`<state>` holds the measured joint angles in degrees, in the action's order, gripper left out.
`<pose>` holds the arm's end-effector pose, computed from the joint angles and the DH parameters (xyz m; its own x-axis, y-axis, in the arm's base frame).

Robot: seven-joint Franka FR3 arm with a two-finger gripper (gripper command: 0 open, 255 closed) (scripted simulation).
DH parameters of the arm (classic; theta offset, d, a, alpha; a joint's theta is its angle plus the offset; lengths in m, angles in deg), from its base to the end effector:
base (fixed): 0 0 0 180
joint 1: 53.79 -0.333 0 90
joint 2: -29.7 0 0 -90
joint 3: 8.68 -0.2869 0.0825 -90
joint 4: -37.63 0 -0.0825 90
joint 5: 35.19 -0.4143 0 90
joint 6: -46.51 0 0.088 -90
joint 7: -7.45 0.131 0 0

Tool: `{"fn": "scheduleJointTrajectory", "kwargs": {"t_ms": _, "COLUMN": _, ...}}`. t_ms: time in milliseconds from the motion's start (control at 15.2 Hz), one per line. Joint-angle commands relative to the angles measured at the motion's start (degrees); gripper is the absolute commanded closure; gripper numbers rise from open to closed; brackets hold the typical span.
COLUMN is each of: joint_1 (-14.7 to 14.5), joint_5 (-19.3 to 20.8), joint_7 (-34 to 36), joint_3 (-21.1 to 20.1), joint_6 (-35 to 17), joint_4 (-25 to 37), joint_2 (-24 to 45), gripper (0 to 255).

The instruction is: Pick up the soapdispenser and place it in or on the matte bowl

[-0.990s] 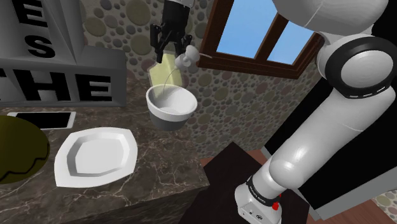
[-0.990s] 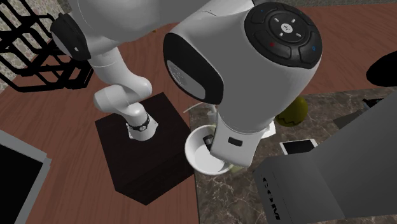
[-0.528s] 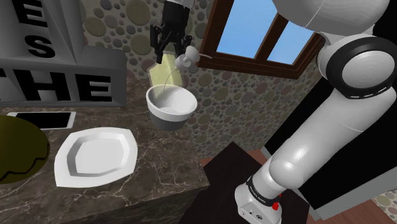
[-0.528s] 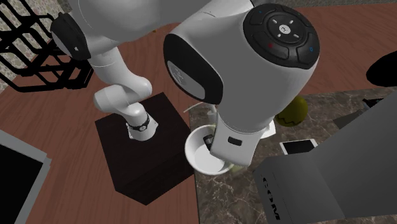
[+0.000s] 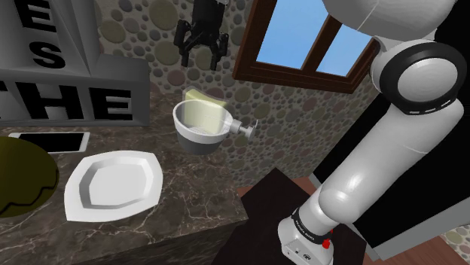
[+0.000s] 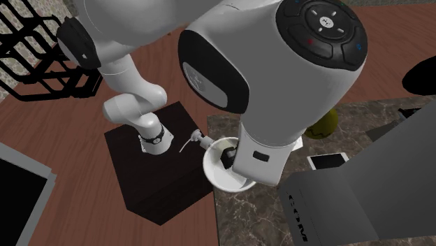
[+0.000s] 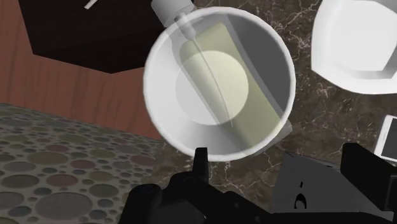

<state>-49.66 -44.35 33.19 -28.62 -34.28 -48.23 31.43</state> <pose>0.5458 0.1755 0.5797 0.9737 -0.1443 -0.1764 -0.1640 -0.9811 -0.1028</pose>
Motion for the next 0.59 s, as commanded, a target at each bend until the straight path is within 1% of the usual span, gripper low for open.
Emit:
{"fn": "scheduleJointTrajectory", "kwargs": {"t_ms": 0, "joint_1": -0.1, "joint_5": 0.47, "joint_7": 0.71, "joint_3": -0.07, "joint_6": 3.91, "joint_4": 5.56, "joint_2": 1.73, "gripper": 0}}
{"fn": "scheduleJointTrajectory", "kwargs": {"t_ms": 66, "joint_1": -0.18, "joint_5": 0.76, "joint_7": 1.05, "joint_3": -0.11, "joint_6": 5.73, "joint_4": 8.42, "joint_2": 2.8, "gripper": 0}}
{"fn": "scheduleJointTrajectory", "kwargs": {"t_ms": 528, "joint_1": -0.18, "joint_5": 0.76, "joint_7": 1.05, "joint_3": -0.11, "joint_6": 5.73, "joint_4": 8.42, "joint_2": 2.8, "gripper": 0}}
